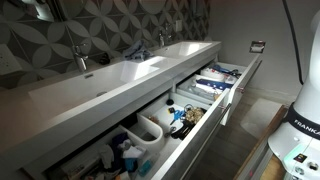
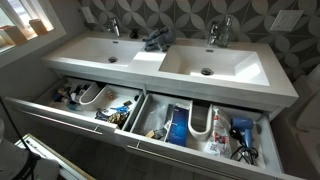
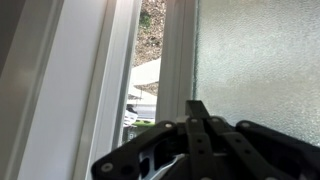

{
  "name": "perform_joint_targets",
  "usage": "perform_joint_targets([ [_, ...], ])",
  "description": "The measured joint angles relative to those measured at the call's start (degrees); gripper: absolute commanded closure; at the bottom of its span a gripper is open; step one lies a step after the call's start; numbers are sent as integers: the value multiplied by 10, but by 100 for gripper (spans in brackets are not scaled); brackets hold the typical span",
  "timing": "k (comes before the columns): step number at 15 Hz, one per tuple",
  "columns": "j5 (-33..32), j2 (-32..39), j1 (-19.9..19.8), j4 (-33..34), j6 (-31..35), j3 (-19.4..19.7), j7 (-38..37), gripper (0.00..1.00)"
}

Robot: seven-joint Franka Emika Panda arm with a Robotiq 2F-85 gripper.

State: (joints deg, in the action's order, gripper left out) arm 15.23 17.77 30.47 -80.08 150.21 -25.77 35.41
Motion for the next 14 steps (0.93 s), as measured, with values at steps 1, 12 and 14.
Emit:
perform_joint_targets([
  [1,0,14,3,12,0,0,3,100],
  [12,1,126,13,135,-28,-21,41,100],
  [14,0,127,14,137,-30,-21,37,100],
])
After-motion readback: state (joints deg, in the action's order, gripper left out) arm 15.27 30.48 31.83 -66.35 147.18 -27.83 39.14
